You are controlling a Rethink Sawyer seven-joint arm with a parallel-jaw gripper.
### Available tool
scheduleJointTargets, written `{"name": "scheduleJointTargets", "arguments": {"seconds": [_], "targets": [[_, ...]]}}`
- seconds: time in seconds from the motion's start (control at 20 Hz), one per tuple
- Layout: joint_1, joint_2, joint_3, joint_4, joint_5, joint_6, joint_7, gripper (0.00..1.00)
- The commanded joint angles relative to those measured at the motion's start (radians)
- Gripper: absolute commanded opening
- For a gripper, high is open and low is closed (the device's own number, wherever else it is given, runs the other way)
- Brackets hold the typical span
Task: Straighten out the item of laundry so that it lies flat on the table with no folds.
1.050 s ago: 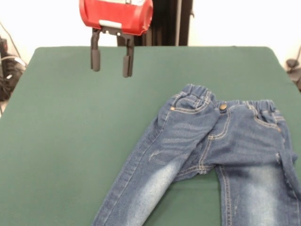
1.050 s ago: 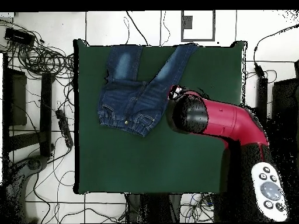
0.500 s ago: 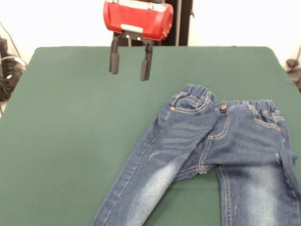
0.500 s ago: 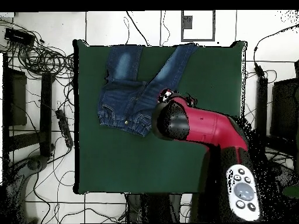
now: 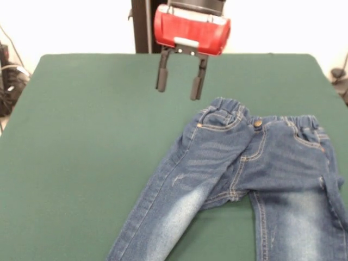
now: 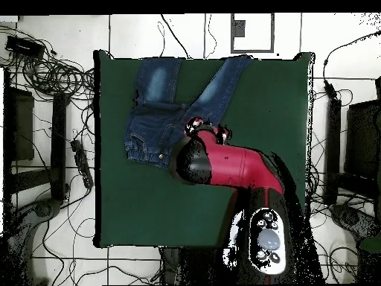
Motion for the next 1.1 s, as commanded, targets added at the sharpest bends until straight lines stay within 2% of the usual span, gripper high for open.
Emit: {"name": "scheduleJointTargets", "arguments": {"seconds": [0.05,0.3,0.5,0.7,0.9,1.1], "targets": [[0.027,0.116,-0.001,0.131,0.082,-0.101,0.278,1.0],[0.014,0.188,0.024,0.134,0.096,-0.204,0.282,1.0],[0.042,0.23,0.002,0.131,0.141,-0.209,0.29,1.0],[0.025,0.262,0.032,0.144,0.167,-0.234,0.282,1.0],[0.067,0.274,0.001,0.155,0.224,-0.22,0.301,1.0],[0.051,0.275,0.032,0.182,0.257,-0.201,0.297,1.0]]}}
